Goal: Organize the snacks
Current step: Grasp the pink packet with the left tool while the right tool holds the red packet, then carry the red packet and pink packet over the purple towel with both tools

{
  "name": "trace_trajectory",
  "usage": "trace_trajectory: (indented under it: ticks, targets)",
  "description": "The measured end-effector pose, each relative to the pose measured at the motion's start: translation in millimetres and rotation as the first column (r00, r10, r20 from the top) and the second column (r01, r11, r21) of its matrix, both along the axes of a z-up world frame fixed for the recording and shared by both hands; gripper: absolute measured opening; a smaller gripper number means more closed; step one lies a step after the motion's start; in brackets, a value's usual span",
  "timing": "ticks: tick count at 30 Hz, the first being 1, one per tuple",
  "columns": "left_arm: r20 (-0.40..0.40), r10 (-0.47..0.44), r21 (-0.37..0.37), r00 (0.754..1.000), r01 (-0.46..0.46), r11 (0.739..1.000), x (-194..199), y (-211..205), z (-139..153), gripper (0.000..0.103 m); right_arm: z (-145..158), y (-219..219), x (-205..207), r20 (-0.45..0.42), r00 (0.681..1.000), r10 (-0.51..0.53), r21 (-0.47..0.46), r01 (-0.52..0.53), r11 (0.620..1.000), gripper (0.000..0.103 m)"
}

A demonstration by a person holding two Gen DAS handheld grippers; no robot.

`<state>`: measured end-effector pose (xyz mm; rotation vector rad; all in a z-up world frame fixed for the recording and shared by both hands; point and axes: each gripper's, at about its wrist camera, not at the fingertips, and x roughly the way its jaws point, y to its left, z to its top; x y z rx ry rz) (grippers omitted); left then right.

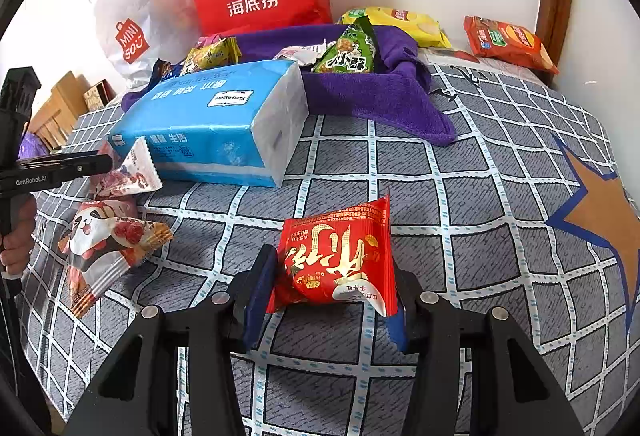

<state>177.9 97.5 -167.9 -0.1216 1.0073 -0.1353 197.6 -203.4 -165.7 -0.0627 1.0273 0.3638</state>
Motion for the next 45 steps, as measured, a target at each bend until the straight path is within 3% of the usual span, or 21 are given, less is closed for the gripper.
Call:
trace_trajectory:
  ticks: [7,9,12,16,17,19,23,25,31,35,45]
  targets:
    - [-0.051,0.059,-0.04,0.997,-0.061,0.997,4.8,17.9,-11.1,0.053,0.0,-2.0,-0.2,-0.003,1.0,-0.003,0.016,0.003,1.0,0.049]
    - [-0.031,0.072,-0.069,0.997,-0.074,0.995,6.0,16.2,-13.9,0.062,0.0,-2.4,-0.2,-0.004,1.0,-0.004,0.021,0.004,1.0,0.049]
    - [-0.012,0.086,-0.054,0.996,-0.087,0.995,6.9,9.2,-15.2,0.065,-0.1,-3.3,-0.1,-0.005,1.0,-0.005,0.029,0.005,1.0,0.049]
    - [0.037,0.087,0.039,0.995,-0.089,0.995,4.5,-4.1,-18.5,0.061,-0.2,-5.1,0.5,-0.007,1.0,-0.005,0.037,0.006,0.999,0.049]
    - [0.048,0.084,0.072,0.995,-0.087,0.994,3.9,-7.1,-18.7,0.053,-0.3,-5.3,0.5,-0.007,1.0,-0.005,0.039,0.006,0.999,0.049]
    - [0.066,0.071,0.125,0.995,-0.079,0.989,2.4,-12.4,-19.2,0.051,-0.3,-5.4,0.5,-0.008,1.0,-0.006,0.04,0.006,0.999,0.049]
    - [0.072,0.079,0.081,0.994,-0.085,0.993,2.7,-8.1,-18.0,0.047,-0.7,-4.3,0.5,-0.006,1.0,-0.001,0.031,0.001,1.0,0.05]
    - [0.073,0.082,0.069,0.994,-0.087,0.994,1.9,-5.2,-17.8,0.047,-0.8,-1.0,-0.3,-0.004,1.0,0.013,0.02,-0.013,1.0,0.056]
    - [0.07,0.083,0.109,0.994,-0.09,0.99,2.7,-10.5,-18.8,0.047,-1.1,6.0,-2.0,0.0,0.999,0.035,-0.015,-0.035,0.999,0.061]
    - [0.071,0.085,0.098,0.994,-0.092,0.991,2.9,-10.9,-18.3,0.046,0.4,-1.8,0.4,0.0,1.0,-0.005,0.005,0.005,1.0,0.048]
    - [0.033,0.082,0.039,0.996,-0.083,0.996,-14.8,-3.6,-5.8,0.04,10.5,-14.0,-7.3,-0.011,0.999,-0.036,0.091,0.037,0.995,0.045]
